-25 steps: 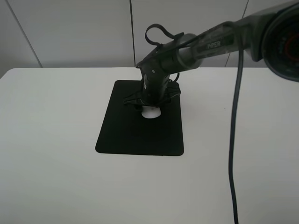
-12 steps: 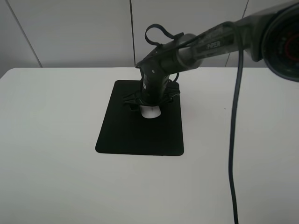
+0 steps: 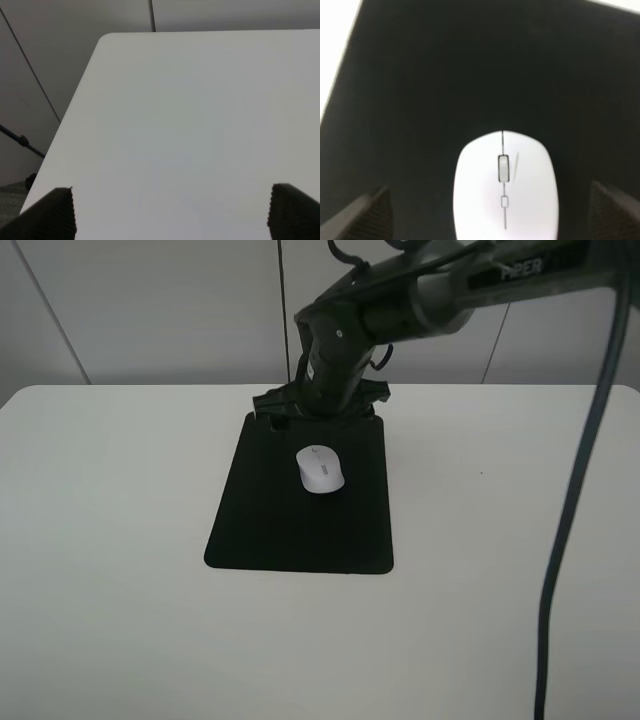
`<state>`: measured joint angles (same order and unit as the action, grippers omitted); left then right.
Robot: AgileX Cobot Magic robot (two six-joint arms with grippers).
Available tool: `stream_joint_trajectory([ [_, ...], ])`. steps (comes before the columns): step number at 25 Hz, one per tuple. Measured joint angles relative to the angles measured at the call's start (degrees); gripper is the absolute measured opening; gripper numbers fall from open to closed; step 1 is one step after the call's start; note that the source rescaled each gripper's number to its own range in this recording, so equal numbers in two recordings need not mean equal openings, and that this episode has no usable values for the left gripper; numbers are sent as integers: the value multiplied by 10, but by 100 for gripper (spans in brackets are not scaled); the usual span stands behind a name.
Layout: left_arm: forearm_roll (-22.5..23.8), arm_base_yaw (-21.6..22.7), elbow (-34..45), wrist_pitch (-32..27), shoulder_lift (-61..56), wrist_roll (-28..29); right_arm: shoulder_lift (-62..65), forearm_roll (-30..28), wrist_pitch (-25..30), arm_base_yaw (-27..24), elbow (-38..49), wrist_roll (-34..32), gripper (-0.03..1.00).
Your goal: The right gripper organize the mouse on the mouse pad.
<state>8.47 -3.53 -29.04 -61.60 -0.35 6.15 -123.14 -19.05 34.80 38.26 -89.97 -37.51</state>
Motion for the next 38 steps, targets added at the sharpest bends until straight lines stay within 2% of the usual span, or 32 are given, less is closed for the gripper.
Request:
stream_joint_trajectory([
  [6, 0, 0, 0, 0, 0, 0, 66, 2, 13, -19, 23, 38, 82],
  [12, 0, 0, 0, 0, 0, 0, 160, 17, -27, -86, 138, 44, 85],
  [16, 0, 0, 0, 0, 0, 0, 222, 38, -32, -150, 219, 56, 86],
  [20, 0, 0, 0, 0, 0, 0, 285, 78, -24, -230, 289, 103, 86],
  [27, 0, 0, 0, 0, 0, 0, 413, 130, 6, -360, 383, 174, 86],
  [31, 0, 0, 0, 0, 0, 0, 508, 150, 11, -420, 435, 190, 86],
  [34, 0, 0, 0, 0, 0, 0, 581, 154, 13, -440, 468, 190, 86],
  [38, 0, 0, 0, 0, 0, 0, 679, 156, 31, -441, 492, 190, 86],
])
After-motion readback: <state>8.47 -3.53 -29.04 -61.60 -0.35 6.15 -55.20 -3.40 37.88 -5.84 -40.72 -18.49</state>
